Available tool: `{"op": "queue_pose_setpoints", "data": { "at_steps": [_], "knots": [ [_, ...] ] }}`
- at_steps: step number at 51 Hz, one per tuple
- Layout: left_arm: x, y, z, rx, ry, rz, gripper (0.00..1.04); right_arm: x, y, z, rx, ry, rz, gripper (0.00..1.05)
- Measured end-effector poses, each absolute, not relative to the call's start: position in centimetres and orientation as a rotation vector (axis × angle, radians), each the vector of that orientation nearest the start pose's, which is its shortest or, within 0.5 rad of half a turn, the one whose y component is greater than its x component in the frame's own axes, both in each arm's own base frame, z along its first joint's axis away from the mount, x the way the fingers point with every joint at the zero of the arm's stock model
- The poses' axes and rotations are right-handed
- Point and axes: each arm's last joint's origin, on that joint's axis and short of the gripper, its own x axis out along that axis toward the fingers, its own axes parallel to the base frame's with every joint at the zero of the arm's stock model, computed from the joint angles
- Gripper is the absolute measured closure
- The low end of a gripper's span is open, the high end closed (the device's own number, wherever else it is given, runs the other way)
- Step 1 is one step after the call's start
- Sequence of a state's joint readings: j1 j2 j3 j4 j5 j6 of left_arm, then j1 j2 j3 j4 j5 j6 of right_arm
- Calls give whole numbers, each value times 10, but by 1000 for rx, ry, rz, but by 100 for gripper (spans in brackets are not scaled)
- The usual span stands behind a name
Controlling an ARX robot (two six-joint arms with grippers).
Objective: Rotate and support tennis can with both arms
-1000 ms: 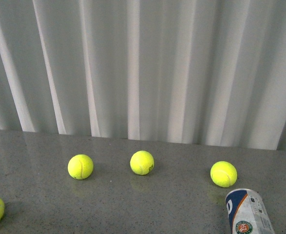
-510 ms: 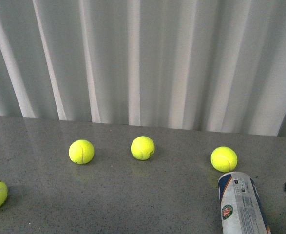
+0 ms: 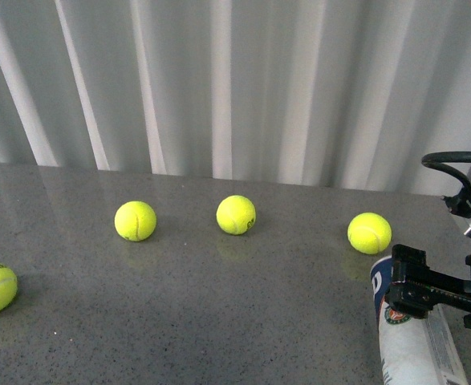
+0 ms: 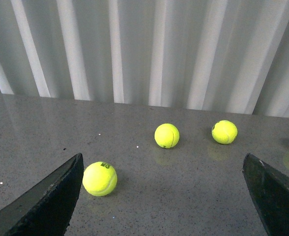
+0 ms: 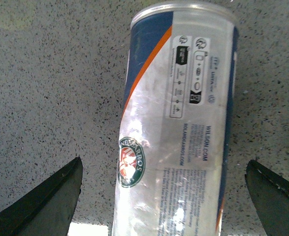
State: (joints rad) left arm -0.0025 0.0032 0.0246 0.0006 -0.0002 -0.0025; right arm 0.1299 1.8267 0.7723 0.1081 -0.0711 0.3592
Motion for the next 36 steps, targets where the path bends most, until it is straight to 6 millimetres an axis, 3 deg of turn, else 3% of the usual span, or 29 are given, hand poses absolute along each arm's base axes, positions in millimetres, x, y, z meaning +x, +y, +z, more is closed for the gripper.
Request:
{"op": "queue_pose_setpoints", "data": {
  "at_steps": [22,36],
  "knots": [
    [96,0,172,-3,-22,-2,7,344,66,65,271,1035,21,7],
    [96,0,172,-3,-22,-2,7,344,80,63,223,1066,86,40]
  ]
}}
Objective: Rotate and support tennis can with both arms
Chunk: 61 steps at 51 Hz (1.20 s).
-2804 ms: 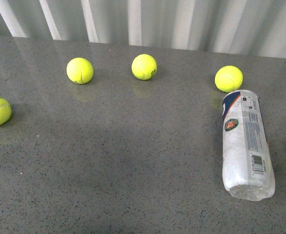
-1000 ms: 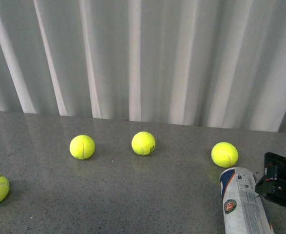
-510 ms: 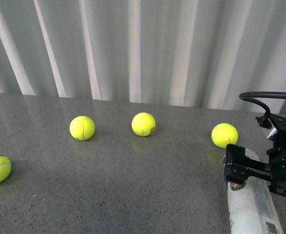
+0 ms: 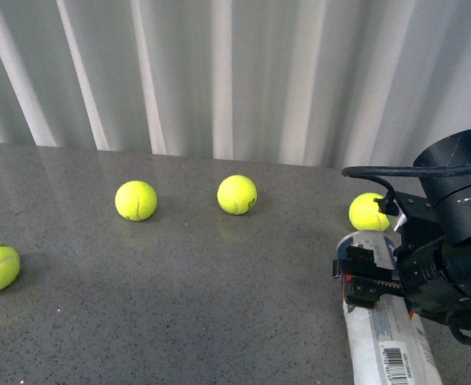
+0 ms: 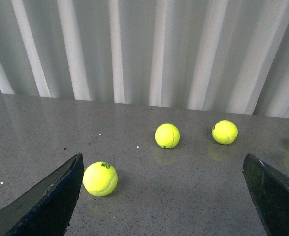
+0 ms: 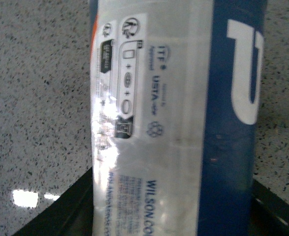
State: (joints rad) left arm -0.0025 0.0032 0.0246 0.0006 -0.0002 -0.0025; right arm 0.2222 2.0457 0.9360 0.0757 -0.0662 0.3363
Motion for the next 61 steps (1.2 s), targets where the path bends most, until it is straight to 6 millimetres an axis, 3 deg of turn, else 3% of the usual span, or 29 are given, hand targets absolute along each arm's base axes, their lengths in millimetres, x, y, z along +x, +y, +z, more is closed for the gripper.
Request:
{"op": "queue_pose_setpoints", "data": {
  "at_steps": [9,21,29,36,47,52,61],
  "knots": [
    [96,0,172,-3,-22,-2,7,342,91,76,162,1025,196,57],
    [96,0,172,-3,-22,-2,7,342,136,157,-226,593,650,79],
    [96,0,172,-3,-22,-2,7,343,164,182,-577,420,925,88],
    [96,0,172,-3,-22,-2,7,352,183,166,-843,396,1109,94],
    [96,0,172,-3,-22,-2,7,369,188,102,-1187,433,1228,99],
    [96,0,172,-3,-22,-2,7,370,188,75,-1238,447,1284,99],
    [96,0,172,-3,-22,-2,7,384,194,68,-1243,400,1250,99]
  ]
}}
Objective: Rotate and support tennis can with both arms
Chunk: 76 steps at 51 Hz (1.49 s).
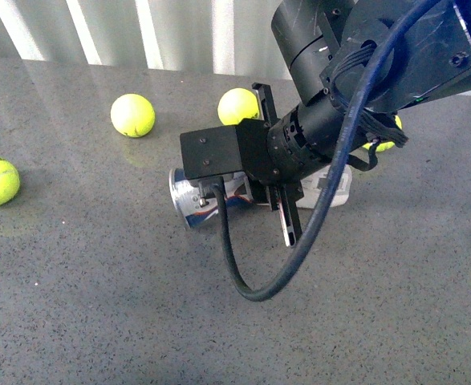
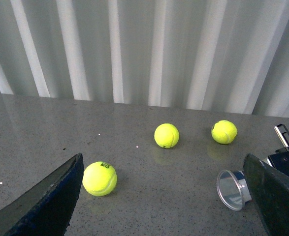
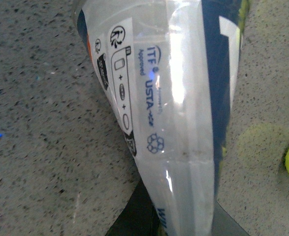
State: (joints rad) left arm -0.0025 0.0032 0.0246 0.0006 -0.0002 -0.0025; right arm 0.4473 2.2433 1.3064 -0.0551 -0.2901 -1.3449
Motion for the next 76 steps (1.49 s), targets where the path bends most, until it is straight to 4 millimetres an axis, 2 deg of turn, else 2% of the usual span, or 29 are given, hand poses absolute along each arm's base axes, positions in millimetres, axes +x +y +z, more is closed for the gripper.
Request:
{"op": "queue_pose_setpoints", "data": {
  "at_steps": [10,26,30,36,40,44,51,58,62,69,75,76],
  "knots": [
    [96,0,172,-3,-22,-2,7,397,199,63,-1181,386,1179,99],
    [96,0,172,-3,-22,-3,7,386,194,52,-1031,454,1146,33],
    [96,0,172,-3,-22,-2,7,383,192,50,-1021,463,1140,19],
    [96,0,172,-3,-22,-2,7,380,191,50,-1011,463,1132,5],
    [96,0,172,-3,-22,-3,7,379,190,54,-996,457,1127,8],
    [96,0,172,-3,-22,-2,7,378,190,66,-957,435,1128,7],
    [96,0,172,-3,-22,-2,7,374,189,97,-862,395,1118,7],
    [96,0,172,-3,-22,-2,7,362,182,133,-694,353,1081,7],
    [96,0,172,-3,-22,-2,7,350,170,156,-607,307,997,7],
    [96,0,172,-3,-22,-2,7,331,143,180,-513,298,820,7],
    [96,0,172,-3,-22,-2,7,314,105,189,-356,403,532,7],
    [96,0,172,-3,-22,-2,7,307,91,190,-292,452,440,7]
  ]
}}
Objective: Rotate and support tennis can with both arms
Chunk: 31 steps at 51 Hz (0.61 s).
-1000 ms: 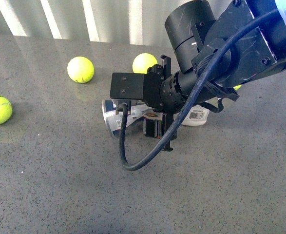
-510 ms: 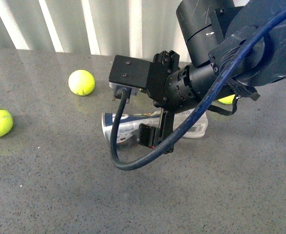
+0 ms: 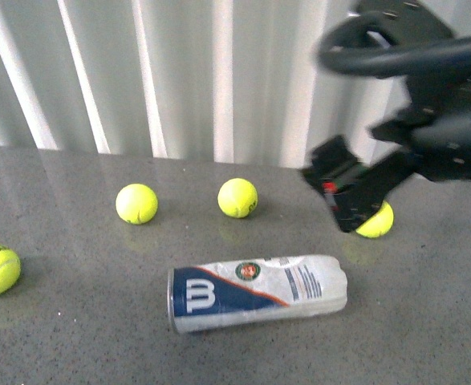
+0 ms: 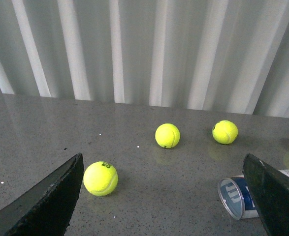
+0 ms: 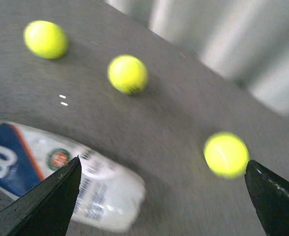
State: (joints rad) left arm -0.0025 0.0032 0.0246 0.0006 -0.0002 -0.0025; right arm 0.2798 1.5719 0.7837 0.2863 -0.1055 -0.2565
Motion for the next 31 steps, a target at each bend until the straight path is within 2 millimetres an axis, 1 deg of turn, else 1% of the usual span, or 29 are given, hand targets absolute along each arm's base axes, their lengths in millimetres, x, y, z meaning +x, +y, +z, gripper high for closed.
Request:
{"op": "queue_pose_setpoints", "data": {
  "at_steps": [1,2,3,4,6,13,15,16,17,19,22,24,26,29,31],
  "knots": [
    [96,0,172,-3,-22,-2,7,302,82,189,-256,483,387,7],
    [96,0,172,-3,-22,-2,7,293,68,189,-178,521,290,7],
    [96,0,172,-3,-22,-2,7,288,61,188,-146,534,246,7],
    [96,0,172,-3,-22,-2,7,283,53,187,-78,548,188,7],
    [96,0,172,-3,-22,-2,7,281,47,189,-11,546,140,7],
    [96,0,172,-2,-23,-4,7,279,48,191,55,545,141,7],
    [96,0,172,-2,-23,-3,7,280,49,188,46,516,118,9],
    [96,0,172,-2,-23,-3,7,280,48,185,30,458,88,12],
    [96,0,172,-3,-23,-2,7,278,46,181,13,360,44,18],
    [96,0,172,-3,-23,-1,7,268,43,175,2,231,22,27],
    [96,0,172,-3,-23,1,7,254,38,174,5,110,18,37],
    [96,0,172,-3,-23,0,7,246,35,178,8,52,15,44],
    [96,0,172,-3,-24,-1,7,235,29,182,9,8,5,55],
    [96,0,172,-3,-24,-2,7,222,22,180,6,2,-9,69],
    [96,0,172,-3,-24,-2,7,216,21,177,4,8,-6,76]
  ]
}}
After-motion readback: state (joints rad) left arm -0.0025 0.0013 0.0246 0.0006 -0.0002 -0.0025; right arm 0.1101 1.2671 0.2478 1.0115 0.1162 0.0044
